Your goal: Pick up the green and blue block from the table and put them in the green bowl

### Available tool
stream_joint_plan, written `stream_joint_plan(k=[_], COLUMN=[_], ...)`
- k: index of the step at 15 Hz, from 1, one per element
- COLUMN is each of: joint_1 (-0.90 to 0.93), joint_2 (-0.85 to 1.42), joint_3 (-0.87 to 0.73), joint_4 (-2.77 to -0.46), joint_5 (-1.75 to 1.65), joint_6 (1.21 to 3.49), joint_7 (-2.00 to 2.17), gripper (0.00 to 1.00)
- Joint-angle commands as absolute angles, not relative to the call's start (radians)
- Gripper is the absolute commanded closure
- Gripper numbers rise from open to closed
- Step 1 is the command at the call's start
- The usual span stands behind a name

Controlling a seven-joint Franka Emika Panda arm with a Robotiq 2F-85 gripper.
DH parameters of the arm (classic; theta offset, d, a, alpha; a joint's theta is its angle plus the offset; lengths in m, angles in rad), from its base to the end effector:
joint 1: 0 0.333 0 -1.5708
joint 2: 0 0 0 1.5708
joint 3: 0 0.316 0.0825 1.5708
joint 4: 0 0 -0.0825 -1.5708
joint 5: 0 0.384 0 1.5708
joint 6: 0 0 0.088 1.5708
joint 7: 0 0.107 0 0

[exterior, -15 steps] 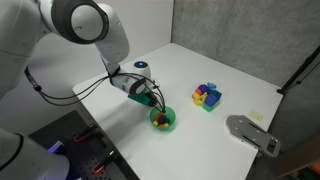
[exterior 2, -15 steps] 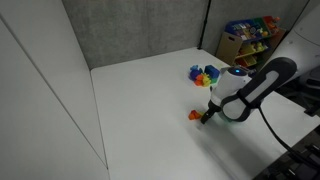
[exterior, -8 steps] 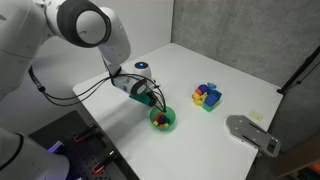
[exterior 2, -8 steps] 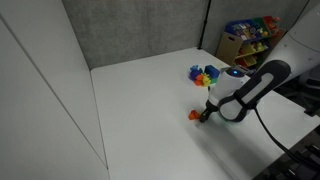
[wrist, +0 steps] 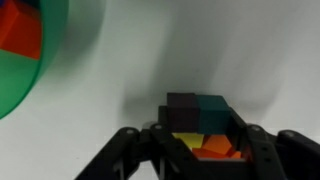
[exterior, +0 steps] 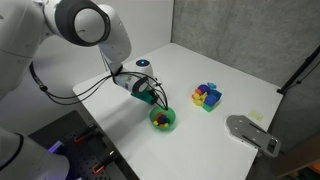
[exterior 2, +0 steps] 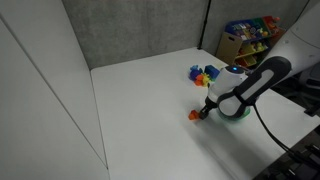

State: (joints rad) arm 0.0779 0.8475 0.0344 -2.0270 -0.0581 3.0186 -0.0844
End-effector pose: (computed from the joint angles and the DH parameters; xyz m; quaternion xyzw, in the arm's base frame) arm 0.5707 0.0696 0.0388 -0.9902 -0.1196 -0.0724 0.0078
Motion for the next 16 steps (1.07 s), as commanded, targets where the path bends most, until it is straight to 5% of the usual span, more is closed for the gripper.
stream_joint_plan(k=[1,16], joint_1=[0.079,0.011], joint_2=[0.782,0.543], joint_3=[0.028,-0.089], joint_4=[-2.028,-2.081], joint_5=[-0.068,-0.082], joint_6=[2.939,2.677], joint_7=[-0.079,-0.072], gripper=[0.69,0.69])
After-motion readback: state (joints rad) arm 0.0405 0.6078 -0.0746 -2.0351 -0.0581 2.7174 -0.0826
